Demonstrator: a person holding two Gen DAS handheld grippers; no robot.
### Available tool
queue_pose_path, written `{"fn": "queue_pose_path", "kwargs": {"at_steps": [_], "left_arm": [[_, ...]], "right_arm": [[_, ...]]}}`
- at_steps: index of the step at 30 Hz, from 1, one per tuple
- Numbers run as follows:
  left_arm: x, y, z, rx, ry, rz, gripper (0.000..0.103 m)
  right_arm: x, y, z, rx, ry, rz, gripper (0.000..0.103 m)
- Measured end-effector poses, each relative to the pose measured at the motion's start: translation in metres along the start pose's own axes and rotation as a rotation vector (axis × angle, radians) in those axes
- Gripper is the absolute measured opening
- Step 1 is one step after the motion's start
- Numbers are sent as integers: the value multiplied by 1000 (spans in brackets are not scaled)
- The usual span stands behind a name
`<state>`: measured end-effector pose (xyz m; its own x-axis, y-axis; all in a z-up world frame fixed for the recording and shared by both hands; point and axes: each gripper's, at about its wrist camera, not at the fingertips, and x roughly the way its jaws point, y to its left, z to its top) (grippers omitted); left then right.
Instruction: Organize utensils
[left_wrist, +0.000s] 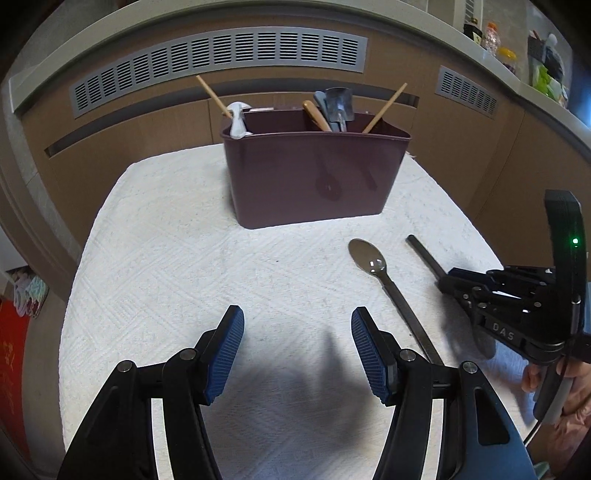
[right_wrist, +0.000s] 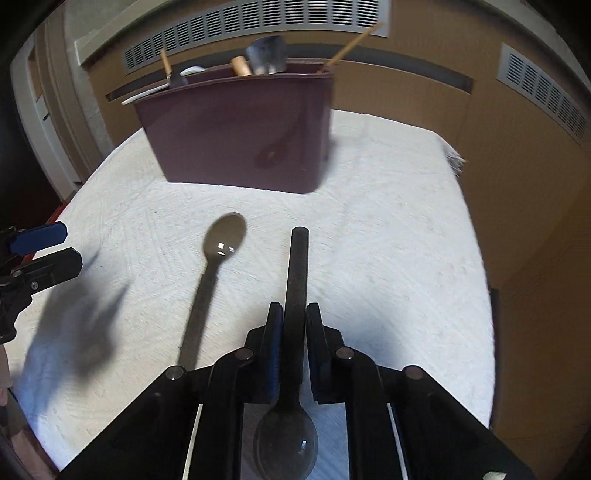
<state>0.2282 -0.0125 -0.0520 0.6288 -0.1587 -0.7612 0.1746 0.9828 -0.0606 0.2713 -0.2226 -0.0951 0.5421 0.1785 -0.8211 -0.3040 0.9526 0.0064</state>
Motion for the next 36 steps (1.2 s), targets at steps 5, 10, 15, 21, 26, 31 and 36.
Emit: {"fn": "queue_pose_path", "kwargs": {"at_steps": [5, 10, 15, 21, 26, 31, 36], "left_arm": [[11, -13, 10, 15, 50, -71, 62], [46, -27, 35, -16, 183, -212, 62], [85, -46, 60, -41, 307, -213, 62], [112, -76, 70, 61, 342, -110, 60], [106, -94, 64, 208, 269, -54, 33], [83, -74, 37, 226, 204, -98, 33], [47, -44, 2, 236, 171, -136, 33]], "right_arm": [[-18, -18, -17, 57, -23, -13, 11], [-31, -23, -28, 76, -54, -21, 11], [-33, -21, -32, 64, -74, -52, 11], [-35, -23, -37, 65, -77, -62, 11], [-35, -21, -37, 65, -77, -32, 12], [-40, -19, -38, 70, -81, 7, 16], [-32, -16, -32, 60, -53, 14, 26]]}}
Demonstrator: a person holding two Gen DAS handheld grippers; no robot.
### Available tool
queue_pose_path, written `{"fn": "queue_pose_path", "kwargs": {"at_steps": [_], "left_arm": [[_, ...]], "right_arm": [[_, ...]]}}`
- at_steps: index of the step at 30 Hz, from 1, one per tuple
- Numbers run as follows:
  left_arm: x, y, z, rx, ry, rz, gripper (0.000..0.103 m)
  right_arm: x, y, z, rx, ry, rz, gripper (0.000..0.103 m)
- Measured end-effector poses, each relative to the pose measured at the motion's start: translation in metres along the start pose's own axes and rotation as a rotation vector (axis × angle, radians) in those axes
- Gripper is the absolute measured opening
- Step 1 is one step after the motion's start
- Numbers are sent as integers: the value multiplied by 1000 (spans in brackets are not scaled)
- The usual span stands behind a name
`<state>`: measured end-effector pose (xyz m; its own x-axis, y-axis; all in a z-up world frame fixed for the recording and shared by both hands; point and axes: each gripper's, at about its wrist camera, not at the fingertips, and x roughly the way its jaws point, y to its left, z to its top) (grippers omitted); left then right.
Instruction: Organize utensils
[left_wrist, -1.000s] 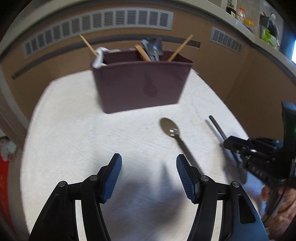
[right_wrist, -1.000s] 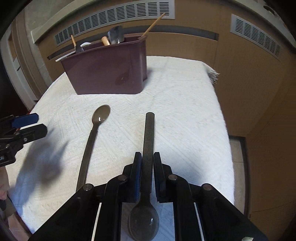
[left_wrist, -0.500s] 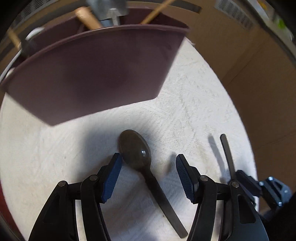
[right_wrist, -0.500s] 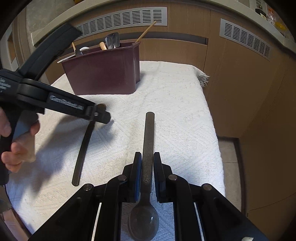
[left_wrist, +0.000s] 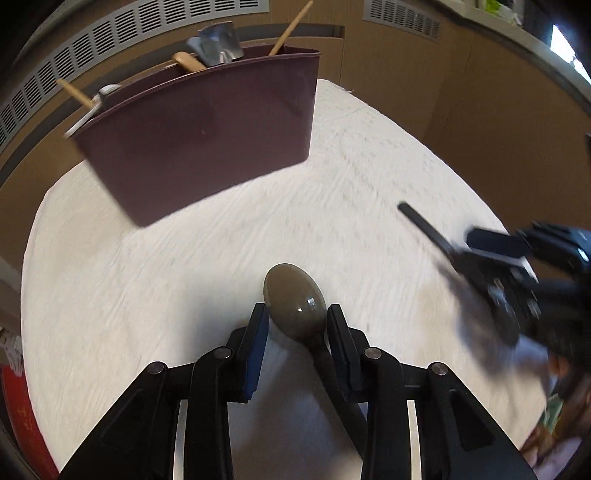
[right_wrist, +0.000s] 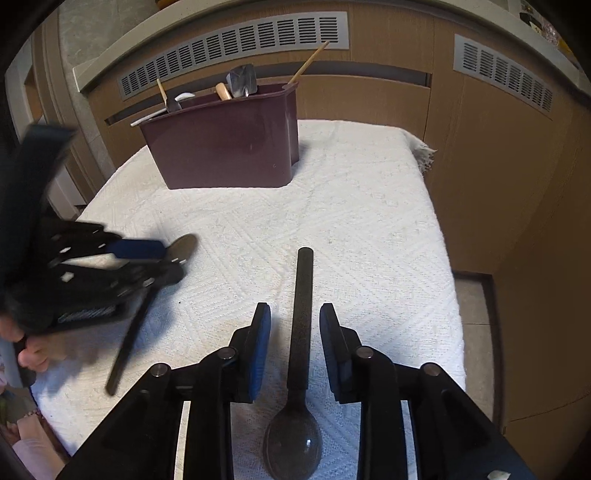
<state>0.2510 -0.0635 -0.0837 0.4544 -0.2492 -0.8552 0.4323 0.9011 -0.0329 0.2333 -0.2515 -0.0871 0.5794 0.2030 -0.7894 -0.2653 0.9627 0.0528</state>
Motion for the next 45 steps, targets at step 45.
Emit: {"fn": "queue_pose_path", "kwargs": {"at_steps": [45], "left_arm": [[7, 21, -11, -283, -81, 142, 35]], "right_arm": [[-59, 25, 6, -4, -197, -18, 11]]}}
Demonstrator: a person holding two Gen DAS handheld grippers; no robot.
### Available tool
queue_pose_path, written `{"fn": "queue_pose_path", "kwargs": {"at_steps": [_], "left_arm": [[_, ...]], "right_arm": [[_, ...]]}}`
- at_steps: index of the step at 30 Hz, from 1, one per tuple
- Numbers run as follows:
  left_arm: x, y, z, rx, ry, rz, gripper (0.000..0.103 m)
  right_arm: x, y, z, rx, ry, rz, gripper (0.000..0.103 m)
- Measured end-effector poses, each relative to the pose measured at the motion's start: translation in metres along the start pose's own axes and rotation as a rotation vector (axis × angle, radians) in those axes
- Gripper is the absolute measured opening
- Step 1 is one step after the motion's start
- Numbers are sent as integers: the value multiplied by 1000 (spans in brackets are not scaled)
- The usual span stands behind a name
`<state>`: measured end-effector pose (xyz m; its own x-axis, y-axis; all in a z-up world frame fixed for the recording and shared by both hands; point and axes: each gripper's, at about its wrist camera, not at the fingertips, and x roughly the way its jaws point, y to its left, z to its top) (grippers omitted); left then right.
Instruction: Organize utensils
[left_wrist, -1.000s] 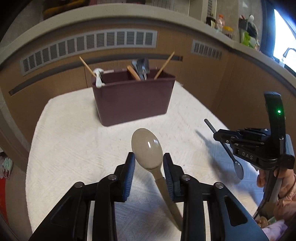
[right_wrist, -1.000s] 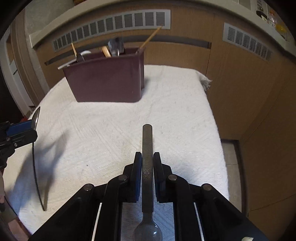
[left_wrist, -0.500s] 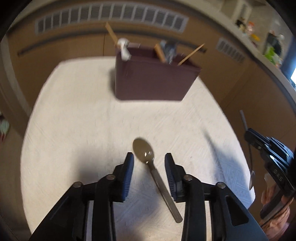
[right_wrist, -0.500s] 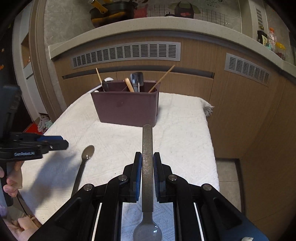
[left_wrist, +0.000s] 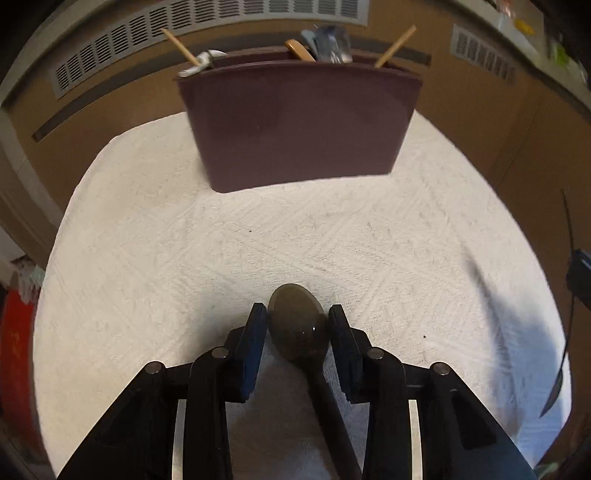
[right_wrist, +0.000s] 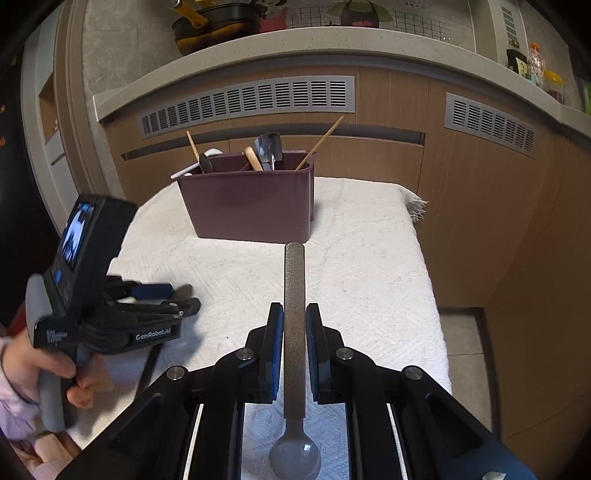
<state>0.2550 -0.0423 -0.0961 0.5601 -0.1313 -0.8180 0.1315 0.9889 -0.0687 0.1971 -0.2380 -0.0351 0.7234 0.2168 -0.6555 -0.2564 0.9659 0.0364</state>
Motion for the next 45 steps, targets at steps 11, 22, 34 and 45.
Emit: {"fn": "queue_pose_path", "kwargs": {"at_steps": [11, 22, 34, 45], "left_arm": [[-113, 34, -27, -2, -352, -77, 35], [-123, 34, -24, -9, -362, -83, 31], [-123, 34, -19, -17, -341, -117, 5], [-97, 37, -7, -35, -232, -114, 7]], "right_arm": [[-7, 5, 2, 21, -12, 57, 11], [-6, 11, 5, 5, -2, 61, 11], [-9, 13, 5, -7, -6, 67, 11], [-7, 14, 6, -17, -5, 63, 11]]}}
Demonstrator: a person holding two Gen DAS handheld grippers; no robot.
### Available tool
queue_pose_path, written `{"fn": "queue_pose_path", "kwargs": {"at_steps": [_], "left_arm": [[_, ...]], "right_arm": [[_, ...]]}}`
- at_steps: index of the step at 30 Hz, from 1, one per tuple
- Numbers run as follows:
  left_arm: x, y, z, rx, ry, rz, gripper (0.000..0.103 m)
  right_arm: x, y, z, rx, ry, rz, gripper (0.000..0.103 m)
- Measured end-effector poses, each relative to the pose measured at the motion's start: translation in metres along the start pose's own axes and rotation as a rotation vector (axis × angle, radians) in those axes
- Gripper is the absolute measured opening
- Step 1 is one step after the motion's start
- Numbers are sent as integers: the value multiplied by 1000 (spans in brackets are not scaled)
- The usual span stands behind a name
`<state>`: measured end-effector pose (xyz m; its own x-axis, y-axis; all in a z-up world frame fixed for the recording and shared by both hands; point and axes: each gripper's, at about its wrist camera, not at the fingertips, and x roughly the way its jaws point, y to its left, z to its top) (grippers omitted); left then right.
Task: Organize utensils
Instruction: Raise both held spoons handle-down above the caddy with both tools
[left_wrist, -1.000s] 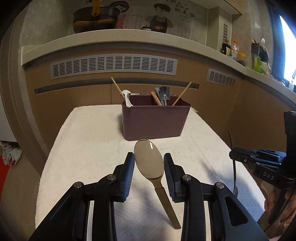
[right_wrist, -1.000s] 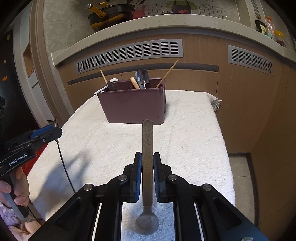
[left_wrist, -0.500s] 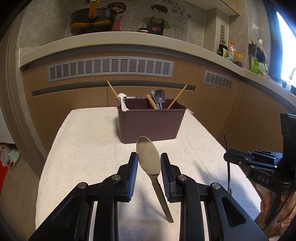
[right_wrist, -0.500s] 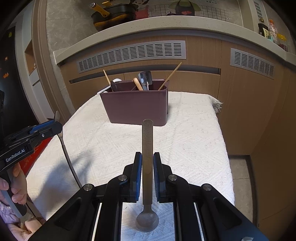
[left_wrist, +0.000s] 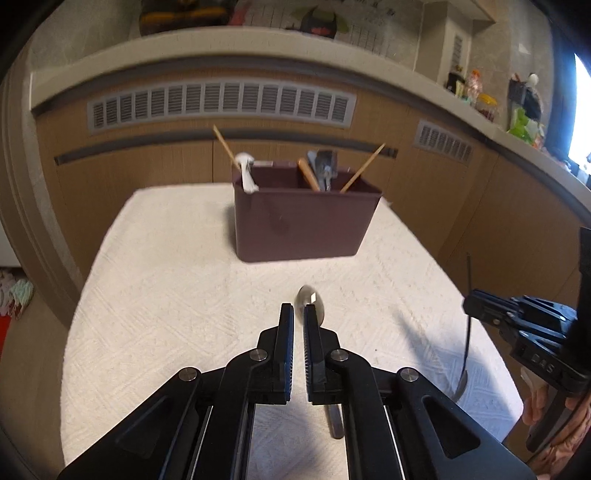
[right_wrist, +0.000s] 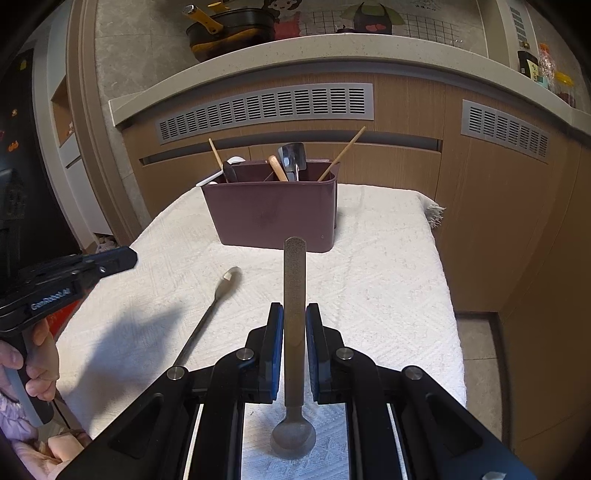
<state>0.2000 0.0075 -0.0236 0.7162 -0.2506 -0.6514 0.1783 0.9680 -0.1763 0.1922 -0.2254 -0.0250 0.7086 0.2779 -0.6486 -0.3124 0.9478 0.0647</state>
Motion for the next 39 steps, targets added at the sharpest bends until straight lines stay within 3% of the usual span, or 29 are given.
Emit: {"fn": "queue_pose_path", "kwargs": {"at_steps": [3, 5, 7, 12, 15, 16, 18, 22, 28, 33, 39], "left_arm": [[36, -1, 7, -27, 128, -11, 14], [60, -8, 8, -28, 184, -6, 39], [81, -19, 10, -4, 207, 44, 49], [124, -37, 10, 49, 267, 134, 49], [131, -41, 6, 70, 245, 153, 48], [131, -42, 5, 74, 236, 157, 38], [128, -41, 3, 75, 218, 145, 34], [97, -36, -1, 53, 136, 94, 34], [11, -30, 11, 42, -117, 29, 34], [-60, -28, 79, 48, -360, -80, 34], [-84, -28, 170, 111, -572, -87, 34]], "right_arm": [[1, -1, 0, 4, 1, 0, 11], [1, -2, 0, 6, -1, 1, 11], [1, -3, -1, 6, -2, -1, 11], [-1, -5, -1, 10, -10, -5, 11], [-2, -5, -1, 8, -14, -11, 11], [-1, -5, -1, 7, -13, -13, 11], [0, -6, -1, 10, -10, -12, 11], [-1, -5, 1, 8, -18, -10, 11], [-9, -4, 8, 24, -63, 25, 11], [-35, 0, 60, -20, -217, 36, 11], [-54, 19, 157, -161, -402, -5, 11]]}}
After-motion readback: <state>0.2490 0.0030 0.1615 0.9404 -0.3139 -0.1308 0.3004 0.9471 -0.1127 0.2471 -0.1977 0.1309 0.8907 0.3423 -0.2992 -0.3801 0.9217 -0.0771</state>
